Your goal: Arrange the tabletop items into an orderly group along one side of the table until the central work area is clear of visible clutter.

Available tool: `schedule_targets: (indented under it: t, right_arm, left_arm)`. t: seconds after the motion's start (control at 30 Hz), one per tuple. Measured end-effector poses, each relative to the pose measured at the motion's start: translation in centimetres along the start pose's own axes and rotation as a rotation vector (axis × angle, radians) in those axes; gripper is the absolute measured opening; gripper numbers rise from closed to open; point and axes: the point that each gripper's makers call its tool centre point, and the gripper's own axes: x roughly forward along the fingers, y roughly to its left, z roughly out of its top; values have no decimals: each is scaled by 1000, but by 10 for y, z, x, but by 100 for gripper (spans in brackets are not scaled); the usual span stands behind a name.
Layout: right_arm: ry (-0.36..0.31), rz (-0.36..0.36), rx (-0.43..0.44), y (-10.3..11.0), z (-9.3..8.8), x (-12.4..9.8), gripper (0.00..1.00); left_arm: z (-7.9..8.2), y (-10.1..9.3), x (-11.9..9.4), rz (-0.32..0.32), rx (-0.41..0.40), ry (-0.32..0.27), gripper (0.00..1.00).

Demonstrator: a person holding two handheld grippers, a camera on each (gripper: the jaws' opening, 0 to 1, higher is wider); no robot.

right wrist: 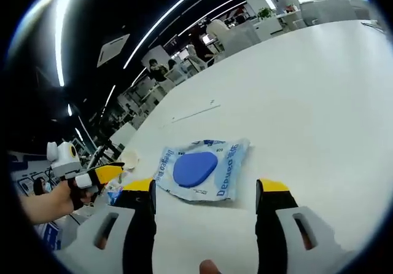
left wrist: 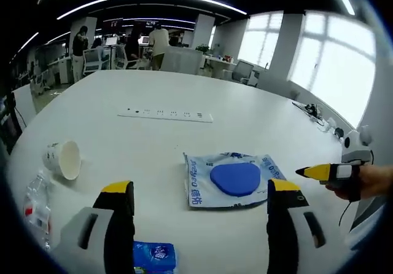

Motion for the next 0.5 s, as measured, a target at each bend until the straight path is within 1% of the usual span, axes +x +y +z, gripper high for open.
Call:
schedule_targets:
  t: [0.3, 0.5]
  right_arm:
    - [28, 4, -3, 4, -8, 1, 63]
    - [59, 31, -13, 17, -17, 7, 62]
  left_arm:
    - [0, 4, -3, 1, -9, -8, 89]
    - [-4, 15, -14, 22, -16, -11, 88]
